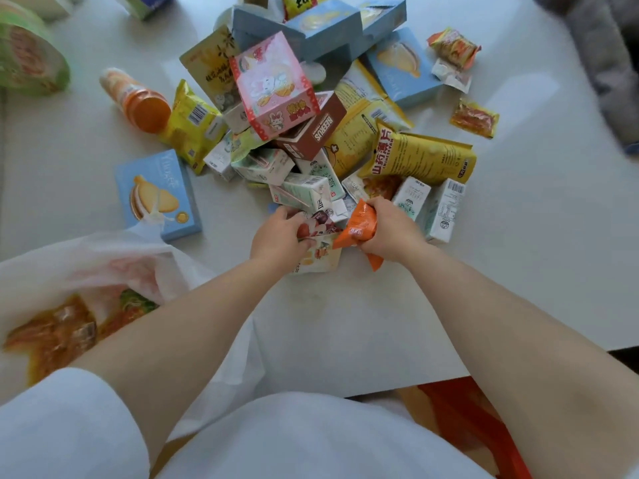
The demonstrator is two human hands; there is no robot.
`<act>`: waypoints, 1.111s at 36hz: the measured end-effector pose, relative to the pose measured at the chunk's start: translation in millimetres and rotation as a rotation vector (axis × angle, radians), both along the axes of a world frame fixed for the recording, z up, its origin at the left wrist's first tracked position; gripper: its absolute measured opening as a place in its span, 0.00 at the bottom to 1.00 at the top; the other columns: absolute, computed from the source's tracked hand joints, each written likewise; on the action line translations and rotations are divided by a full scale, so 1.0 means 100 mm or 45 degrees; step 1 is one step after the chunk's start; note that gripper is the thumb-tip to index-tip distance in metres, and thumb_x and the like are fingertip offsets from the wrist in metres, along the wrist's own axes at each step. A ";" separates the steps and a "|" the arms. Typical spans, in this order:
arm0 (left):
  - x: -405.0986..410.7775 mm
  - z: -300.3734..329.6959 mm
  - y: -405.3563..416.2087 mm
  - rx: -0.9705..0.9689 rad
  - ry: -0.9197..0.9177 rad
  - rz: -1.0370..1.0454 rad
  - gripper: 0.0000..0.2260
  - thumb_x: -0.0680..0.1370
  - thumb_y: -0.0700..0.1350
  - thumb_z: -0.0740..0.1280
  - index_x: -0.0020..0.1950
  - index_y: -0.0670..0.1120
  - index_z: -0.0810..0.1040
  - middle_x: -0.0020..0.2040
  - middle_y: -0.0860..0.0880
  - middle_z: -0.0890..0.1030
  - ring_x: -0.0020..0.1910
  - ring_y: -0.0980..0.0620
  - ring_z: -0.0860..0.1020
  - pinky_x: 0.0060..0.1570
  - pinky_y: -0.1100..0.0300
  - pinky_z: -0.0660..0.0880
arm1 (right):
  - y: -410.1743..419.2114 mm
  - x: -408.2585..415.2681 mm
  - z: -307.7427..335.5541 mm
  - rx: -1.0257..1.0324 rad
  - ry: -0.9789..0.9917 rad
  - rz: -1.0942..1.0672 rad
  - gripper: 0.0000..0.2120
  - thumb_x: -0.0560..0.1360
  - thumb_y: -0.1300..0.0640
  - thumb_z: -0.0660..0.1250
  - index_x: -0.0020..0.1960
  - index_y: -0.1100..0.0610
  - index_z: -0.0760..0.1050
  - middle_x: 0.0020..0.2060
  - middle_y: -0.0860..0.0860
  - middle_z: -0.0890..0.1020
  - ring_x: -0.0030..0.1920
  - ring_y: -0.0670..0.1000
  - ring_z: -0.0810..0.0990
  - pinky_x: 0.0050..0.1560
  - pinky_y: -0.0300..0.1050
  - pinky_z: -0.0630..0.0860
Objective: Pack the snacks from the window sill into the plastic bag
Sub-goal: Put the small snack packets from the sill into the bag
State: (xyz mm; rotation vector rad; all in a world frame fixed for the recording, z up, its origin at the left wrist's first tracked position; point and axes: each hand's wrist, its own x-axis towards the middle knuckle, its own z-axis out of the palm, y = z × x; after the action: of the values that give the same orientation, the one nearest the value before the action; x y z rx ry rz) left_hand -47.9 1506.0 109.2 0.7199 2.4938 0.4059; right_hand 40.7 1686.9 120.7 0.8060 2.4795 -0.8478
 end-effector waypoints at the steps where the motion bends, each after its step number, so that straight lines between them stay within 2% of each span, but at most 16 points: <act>1: 0.00 -0.01 0.00 -0.015 0.017 -0.016 0.15 0.75 0.49 0.69 0.59 0.46 0.76 0.68 0.49 0.69 0.61 0.44 0.72 0.53 0.55 0.72 | 0.02 -0.04 -0.01 -0.011 -0.021 0.036 0.39 0.65 0.52 0.76 0.71 0.51 0.61 0.63 0.52 0.72 0.59 0.55 0.74 0.55 0.49 0.73; 5: 0.01 0.00 0.03 -0.070 0.076 -0.054 0.16 0.76 0.50 0.68 0.60 0.44 0.74 0.68 0.47 0.70 0.61 0.44 0.72 0.52 0.54 0.71 | 0.10 -0.22 -0.05 0.081 -0.100 0.164 0.43 0.64 0.48 0.77 0.72 0.51 0.58 0.64 0.53 0.70 0.61 0.57 0.72 0.57 0.53 0.74; 9: -0.03 0.02 0.10 -0.151 0.106 -0.016 0.16 0.76 0.52 0.67 0.57 0.43 0.73 0.59 0.45 0.75 0.56 0.44 0.74 0.49 0.53 0.70 | 0.19 -0.36 -0.13 0.166 -0.164 0.180 0.50 0.62 0.46 0.78 0.75 0.51 0.53 0.66 0.56 0.63 0.65 0.59 0.67 0.60 0.56 0.73; 12: -0.04 0.04 0.12 -0.206 0.132 -0.054 0.16 0.77 0.53 0.66 0.56 0.43 0.72 0.58 0.46 0.75 0.56 0.45 0.74 0.48 0.54 0.69 | 0.29 -0.42 -0.18 0.194 -0.221 0.258 0.54 0.62 0.46 0.78 0.77 0.48 0.47 0.72 0.56 0.55 0.70 0.61 0.58 0.66 0.59 0.67; 15: -0.02 0.04 0.15 -0.227 0.135 -0.043 0.15 0.77 0.52 0.66 0.57 0.43 0.72 0.58 0.46 0.75 0.56 0.45 0.74 0.45 0.57 0.66 | 0.36 -0.48 -0.21 0.315 -0.302 0.438 0.55 0.62 0.42 0.76 0.77 0.46 0.45 0.75 0.56 0.48 0.72 0.63 0.54 0.70 0.58 0.61; 20: 0.01 0.04 0.18 -0.232 0.136 0.001 0.16 0.77 0.52 0.66 0.59 0.42 0.71 0.60 0.46 0.74 0.58 0.45 0.73 0.46 0.57 0.66 | 0.45 -0.57 -0.31 0.370 -0.406 0.546 0.60 0.59 0.39 0.77 0.76 0.43 0.38 0.76 0.57 0.41 0.74 0.66 0.46 0.73 0.62 0.48; 22: 0.02 0.04 0.19 -0.225 0.130 0.017 0.16 0.77 0.51 0.65 0.59 0.43 0.71 0.61 0.46 0.74 0.59 0.46 0.72 0.45 0.57 0.64 | 0.47 -0.63 -0.32 0.322 -0.439 0.544 0.60 0.59 0.40 0.77 0.76 0.42 0.38 0.76 0.57 0.43 0.74 0.66 0.49 0.73 0.63 0.50; 26: 0.03 0.07 0.20 -0.235 0.101 0.043 0.16 0.78 0.51 0.65 0.60 0.43 0.71 0.61 0.46 0.73 0.59 0.45 0.72 0.46 0.56 0.67 | 0.49 -0.65 -0.30 0.289 -0.439 0.523 0.57 0.60 0.43 0.78 0.76 0.43 0.43 0.71 0.60 0.58 0.69 0.65 0.60 0.66 0.59 0.64; 31: 0.02 0.08 0.22 -0.265 0.086 0.065 0.17 0.77 0.51 0.66 0.60 0.43 0.71 0.61 0.46 0.73 0.59 0.45 0.73 0.48 0.54 0.68 | 0.45 -0.49 -0.33 0.323 -0.361 0.391 0.54 0.61 0.42 0.76 0.76 0.49 0.46 0.66 0.62 0.65 0.65 0.64 0.66 0.63 0.55 0.68; 35: 0.03 0.07 0.22 -0.257 0.090 0.067 0.17 0.77 0.51 0.66 0.60 0.43 0.71 0.61 0.46 0.74 0.59 0.45 0.73 0.47 0.55 0.68 | 0.45 -0.24 -0.37 0.250 -0.333 0.268 0.46 0.63 0.44 0.74 0.73 0.54 0.54 0.62 0.60 0.71 0.60 0.62 0.73 0.53 0.50 0.73; 37: 0.03 0.07 0.21 -0.253 0.085 0.071 0.17 0.77 0.51 0.66 0.61 0.43 0.71 0.62 0.46 0.73 0.59 0.45 0.73 0.46 0.55 0.67 | 0.43 -0.08 -0.39 0.267 -0.270 0.283 0.46 0.63 0.43 0.74 0.73 0.53 0.55 0.63 0.59 0.70 0.62 0.60 0.71 0.57 0.51 0.72; 40: 0.03 0.08 0.21 -0.216 0.082 0.098 0.17 0.77 0.51 0.67 0.61 0.42 0.71 0.65 0.47 0.70 0.59 0.44 0.73 0.48 0.54 0.69 | 0.42 0.11 -0.42 0.429 -0.194 0.423 0.45 0.65 0.38 0.72 0.73 0.51 0.55 0.70 0.59 0.61 0.69 0.61 0.60 0.68 0.55 0.64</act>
State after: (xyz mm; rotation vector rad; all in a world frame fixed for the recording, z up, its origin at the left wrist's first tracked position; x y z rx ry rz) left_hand -44.4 1527.2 117.1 0.5797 2.5844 0.1976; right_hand 51.8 1728.6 78.4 0.5129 2.5499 -0.2476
